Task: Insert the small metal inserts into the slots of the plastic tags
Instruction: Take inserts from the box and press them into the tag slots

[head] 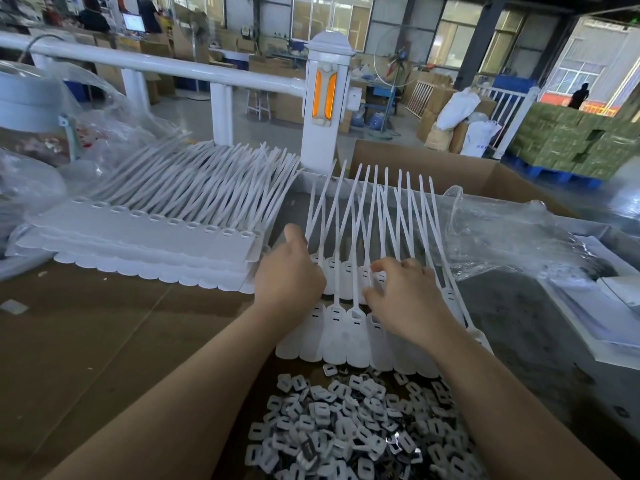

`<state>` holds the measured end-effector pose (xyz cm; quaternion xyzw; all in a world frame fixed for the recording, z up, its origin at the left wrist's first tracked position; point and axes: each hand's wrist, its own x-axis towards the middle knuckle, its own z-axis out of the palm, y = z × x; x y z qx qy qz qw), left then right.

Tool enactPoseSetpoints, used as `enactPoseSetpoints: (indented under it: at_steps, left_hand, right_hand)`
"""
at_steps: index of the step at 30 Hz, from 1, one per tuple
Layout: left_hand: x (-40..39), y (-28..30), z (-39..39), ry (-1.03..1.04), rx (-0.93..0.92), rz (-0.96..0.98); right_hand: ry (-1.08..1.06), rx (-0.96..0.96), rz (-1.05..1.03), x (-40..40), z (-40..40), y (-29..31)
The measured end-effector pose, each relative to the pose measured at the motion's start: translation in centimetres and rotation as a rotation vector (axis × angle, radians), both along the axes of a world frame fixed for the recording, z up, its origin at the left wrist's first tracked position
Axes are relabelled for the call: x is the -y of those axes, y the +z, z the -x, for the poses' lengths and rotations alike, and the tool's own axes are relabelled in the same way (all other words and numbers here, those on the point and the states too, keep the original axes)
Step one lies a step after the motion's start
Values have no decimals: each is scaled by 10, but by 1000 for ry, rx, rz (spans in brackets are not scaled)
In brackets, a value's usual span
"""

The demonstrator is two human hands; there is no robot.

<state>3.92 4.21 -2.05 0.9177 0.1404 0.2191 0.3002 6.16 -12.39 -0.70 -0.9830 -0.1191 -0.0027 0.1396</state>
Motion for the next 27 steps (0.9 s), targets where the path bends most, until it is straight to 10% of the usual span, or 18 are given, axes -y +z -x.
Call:
enactPoseSetpoints:
  at_steps: [27]
  left_hand:
    - [-12,15,12,-82,597,48]
  right_hand:
    - [-380,91,-130,42,-15,31]
